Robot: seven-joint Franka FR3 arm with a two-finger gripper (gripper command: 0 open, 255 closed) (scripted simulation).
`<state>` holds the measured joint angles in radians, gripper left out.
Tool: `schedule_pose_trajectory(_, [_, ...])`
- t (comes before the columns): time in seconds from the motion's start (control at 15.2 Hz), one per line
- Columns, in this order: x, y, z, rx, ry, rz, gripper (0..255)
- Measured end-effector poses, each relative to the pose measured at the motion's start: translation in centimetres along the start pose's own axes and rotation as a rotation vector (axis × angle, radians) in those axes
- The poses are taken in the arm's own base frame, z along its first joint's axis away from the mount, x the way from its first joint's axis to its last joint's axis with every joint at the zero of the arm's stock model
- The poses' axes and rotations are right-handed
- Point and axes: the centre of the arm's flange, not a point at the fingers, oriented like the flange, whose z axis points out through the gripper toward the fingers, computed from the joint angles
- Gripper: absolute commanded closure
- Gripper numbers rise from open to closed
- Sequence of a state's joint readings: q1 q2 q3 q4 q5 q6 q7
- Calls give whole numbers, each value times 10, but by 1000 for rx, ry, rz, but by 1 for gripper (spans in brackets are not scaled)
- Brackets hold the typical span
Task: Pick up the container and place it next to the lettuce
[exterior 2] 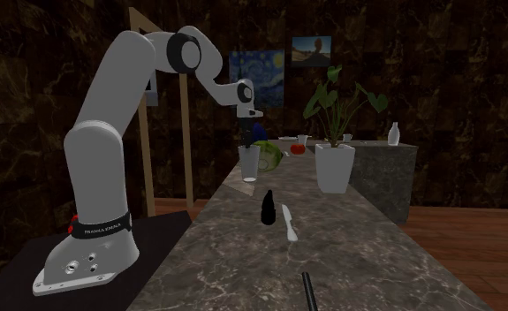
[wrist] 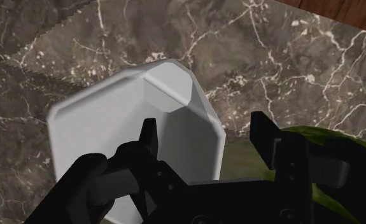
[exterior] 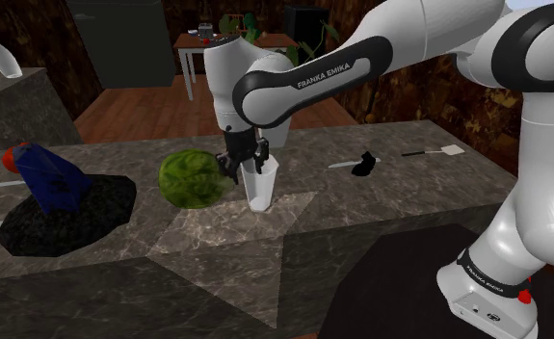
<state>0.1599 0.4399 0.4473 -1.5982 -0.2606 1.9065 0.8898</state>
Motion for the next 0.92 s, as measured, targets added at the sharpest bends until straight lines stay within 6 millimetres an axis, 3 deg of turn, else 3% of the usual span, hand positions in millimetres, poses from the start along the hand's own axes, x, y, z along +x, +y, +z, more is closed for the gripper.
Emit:
schedule_pose_trajectory(0.26, [0, 0, 0, 0, 0, 0, 0])
schedule_pose_trajectory(0.59, [2, 1, -44, 1, 1, 0, 0])
schedule_pose_trajectory(0.92, [0, 0, -50, 0, 0, 0, 0])
